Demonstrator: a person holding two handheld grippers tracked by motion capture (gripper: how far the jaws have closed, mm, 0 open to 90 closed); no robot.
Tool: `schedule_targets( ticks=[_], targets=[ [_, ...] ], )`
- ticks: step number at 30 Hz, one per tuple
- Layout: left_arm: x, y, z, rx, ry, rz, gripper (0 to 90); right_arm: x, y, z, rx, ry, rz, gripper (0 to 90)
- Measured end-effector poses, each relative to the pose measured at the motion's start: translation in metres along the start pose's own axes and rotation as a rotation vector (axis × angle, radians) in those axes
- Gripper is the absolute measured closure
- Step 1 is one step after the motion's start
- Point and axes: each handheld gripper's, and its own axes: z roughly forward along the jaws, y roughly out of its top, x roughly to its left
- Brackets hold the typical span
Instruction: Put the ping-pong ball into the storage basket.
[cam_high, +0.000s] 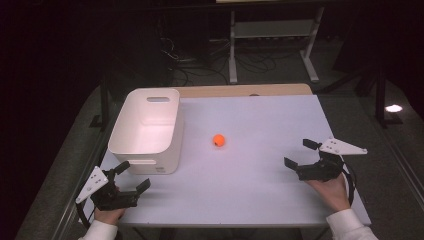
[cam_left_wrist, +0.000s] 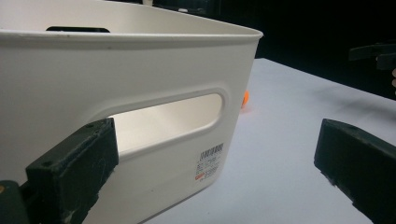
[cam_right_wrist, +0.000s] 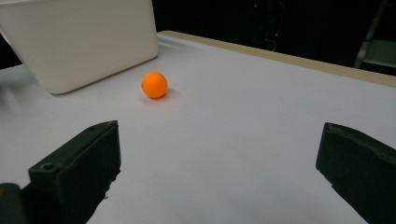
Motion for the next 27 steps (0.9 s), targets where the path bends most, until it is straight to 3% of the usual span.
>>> schedule_targets(
  ticks=[6, 12, 27],
  targets=[
    [-0.0002, -0.0001, 0.0002, 0.000, -0.002, 0.004, 0.0, 0.0014, 0.0001, -0.0016, -0.002, 0.004, -0.002, 0.0],
    [-0.0004, 0.0000, -0.0001, -0.001, -0.006, 0.005, 0.0, 0.0004, -0.0006, -0.0013, 0.019, -0.024, 0.016, 0.0],
    [-0.0006, -0.0002, -0.0016, 0.002, -0.007, 0.017, 0.0, 0.0077, 0.0085, 0.0035, 0.058, -0.009, -0.022, 0.0]
  ],
)
